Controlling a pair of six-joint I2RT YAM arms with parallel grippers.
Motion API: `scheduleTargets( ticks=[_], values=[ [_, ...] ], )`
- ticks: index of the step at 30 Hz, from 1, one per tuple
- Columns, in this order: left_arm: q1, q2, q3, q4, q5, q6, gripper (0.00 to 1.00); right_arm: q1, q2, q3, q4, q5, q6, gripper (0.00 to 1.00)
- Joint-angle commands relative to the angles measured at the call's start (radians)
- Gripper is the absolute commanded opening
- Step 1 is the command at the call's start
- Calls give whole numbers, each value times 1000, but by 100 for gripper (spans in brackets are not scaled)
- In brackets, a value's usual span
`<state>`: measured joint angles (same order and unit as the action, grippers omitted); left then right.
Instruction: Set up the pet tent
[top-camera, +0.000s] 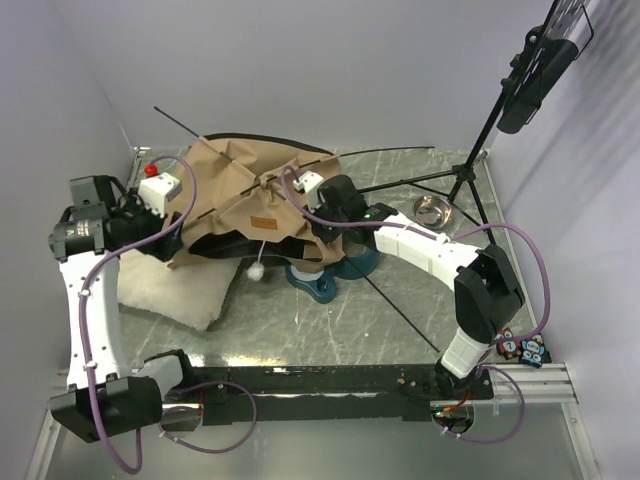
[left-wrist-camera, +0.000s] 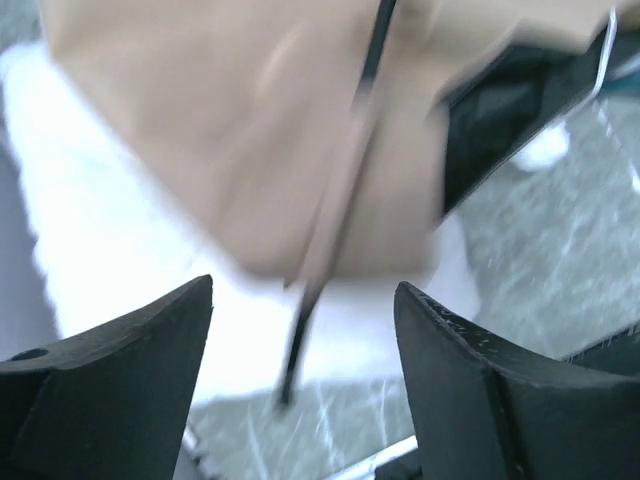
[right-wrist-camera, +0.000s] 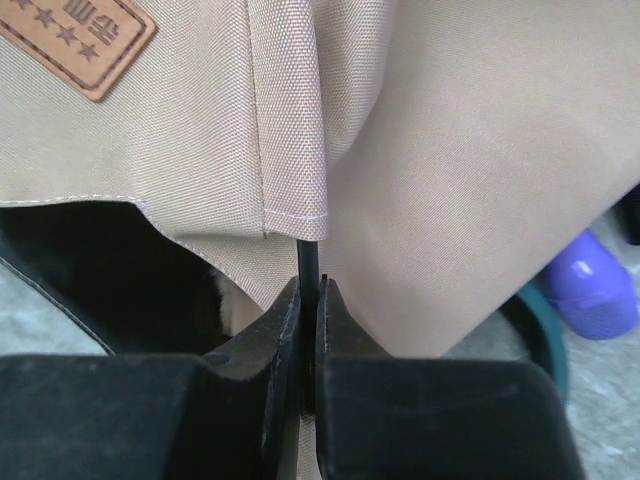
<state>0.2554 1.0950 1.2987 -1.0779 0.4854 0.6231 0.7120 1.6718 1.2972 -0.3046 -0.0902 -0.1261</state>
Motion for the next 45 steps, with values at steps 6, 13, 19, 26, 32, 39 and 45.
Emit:
scheduleTargets(
  ticks=[6, 13, 19, 26, 32, 39, 45],
  values=[
    [116, 91, 161, -267, 70, 263, 72, -72, -53, 14, 79, 47, 2, 0],
    [119, 147, 241, -252, 134, 242, 59, -74, -49, 11, 88, 37, 3, 0],
    [105, 212, 283, -215, 176, 202, 53, -74, -46, 13, 93, 33, -4, 0],
    [30, 230, 254, -123, 136, 167, 43, -74, -40, 20, 87, 32, -4, 0],
    [31, 233, 232, -163, 92, 207, 1, -100, -41, 24, 62, 38, -4, 0],
    [197, 178, 126, -79, 54, 308, 1, -161, -98, -28, 16, 40, 13, 0],
    [243, 186, 126, -36, 94, 277, 1, -210, -141, -68, -28, 89, 45, 0]
  ],
)
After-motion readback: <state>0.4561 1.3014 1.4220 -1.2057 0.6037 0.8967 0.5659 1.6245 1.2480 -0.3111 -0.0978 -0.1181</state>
